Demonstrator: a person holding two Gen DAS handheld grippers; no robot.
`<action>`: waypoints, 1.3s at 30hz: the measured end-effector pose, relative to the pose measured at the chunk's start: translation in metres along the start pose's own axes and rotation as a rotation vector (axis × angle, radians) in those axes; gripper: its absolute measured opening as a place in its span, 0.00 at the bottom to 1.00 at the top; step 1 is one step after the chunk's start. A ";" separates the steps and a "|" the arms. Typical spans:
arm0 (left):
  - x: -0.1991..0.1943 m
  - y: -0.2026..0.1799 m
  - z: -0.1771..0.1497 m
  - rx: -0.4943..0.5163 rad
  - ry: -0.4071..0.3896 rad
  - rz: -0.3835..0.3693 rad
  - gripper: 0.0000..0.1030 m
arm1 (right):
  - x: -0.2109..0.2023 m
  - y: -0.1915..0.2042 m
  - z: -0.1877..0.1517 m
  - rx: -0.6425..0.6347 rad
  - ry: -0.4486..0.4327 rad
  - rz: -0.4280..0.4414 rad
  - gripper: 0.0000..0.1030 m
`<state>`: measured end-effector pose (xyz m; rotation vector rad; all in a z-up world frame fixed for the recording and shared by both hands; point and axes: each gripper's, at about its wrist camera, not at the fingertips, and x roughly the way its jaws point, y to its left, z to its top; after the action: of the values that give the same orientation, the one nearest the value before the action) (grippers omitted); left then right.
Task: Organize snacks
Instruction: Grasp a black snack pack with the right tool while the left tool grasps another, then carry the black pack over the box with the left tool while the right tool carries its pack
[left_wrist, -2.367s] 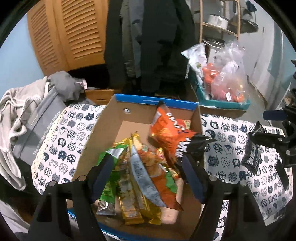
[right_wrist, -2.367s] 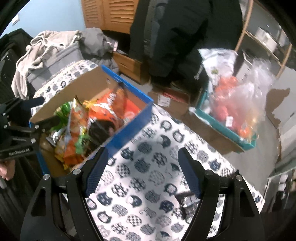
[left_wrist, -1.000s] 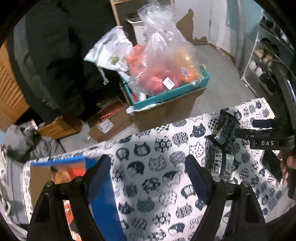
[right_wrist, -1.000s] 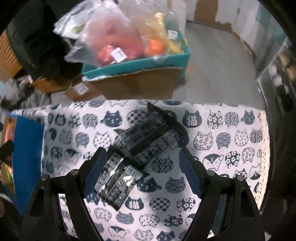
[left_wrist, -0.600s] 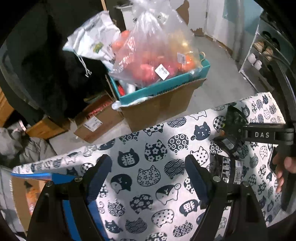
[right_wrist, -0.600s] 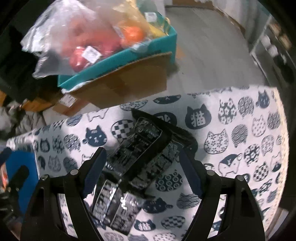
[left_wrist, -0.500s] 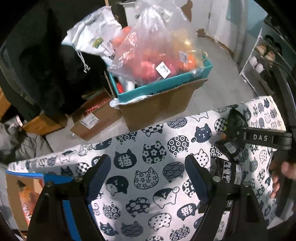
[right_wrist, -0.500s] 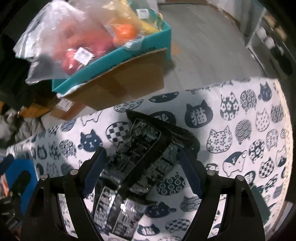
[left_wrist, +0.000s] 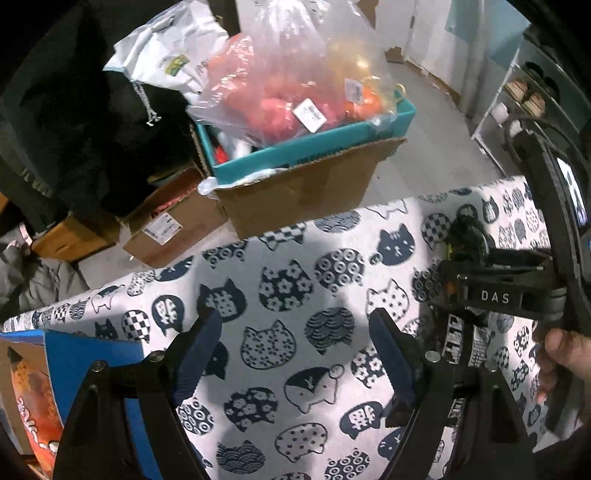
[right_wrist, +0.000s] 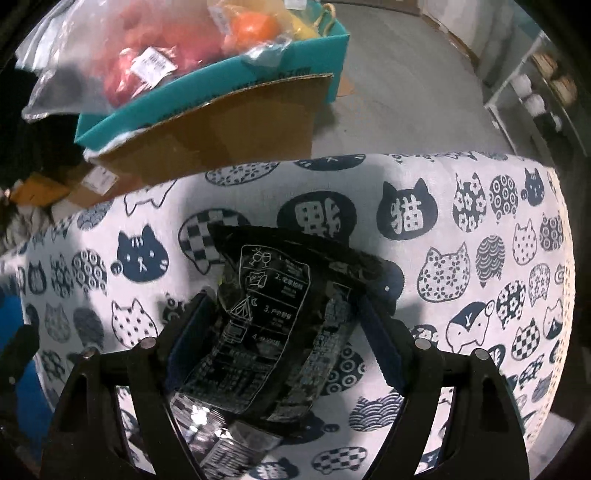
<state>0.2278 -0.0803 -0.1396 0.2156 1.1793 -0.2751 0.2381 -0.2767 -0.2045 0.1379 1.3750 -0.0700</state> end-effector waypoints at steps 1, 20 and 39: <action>-0.001 -0.004 -0.002 0.011 0.002 -0.005 0.81 | -0.001 0.000 0.000 -0.019 -0.001 0.003 0.70; 0.013 -0.091 -0.027 0.149 0.126 -0.182 0.81 | -0.056 -0.046 -0.050 -0.266 -0.081 -0.037 0.59; 0.043 -0.138 -0.048 0.206 0.185 -0.103 0.81 | -0.059 -0.074 -0.093 -0.254 -0.086 0.035 0.59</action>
<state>0.1567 -0.2001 -0.2005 0.3668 1.3474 -0.4762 0.1263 -0.3387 -0.1688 -0.0530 1.2836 0.1269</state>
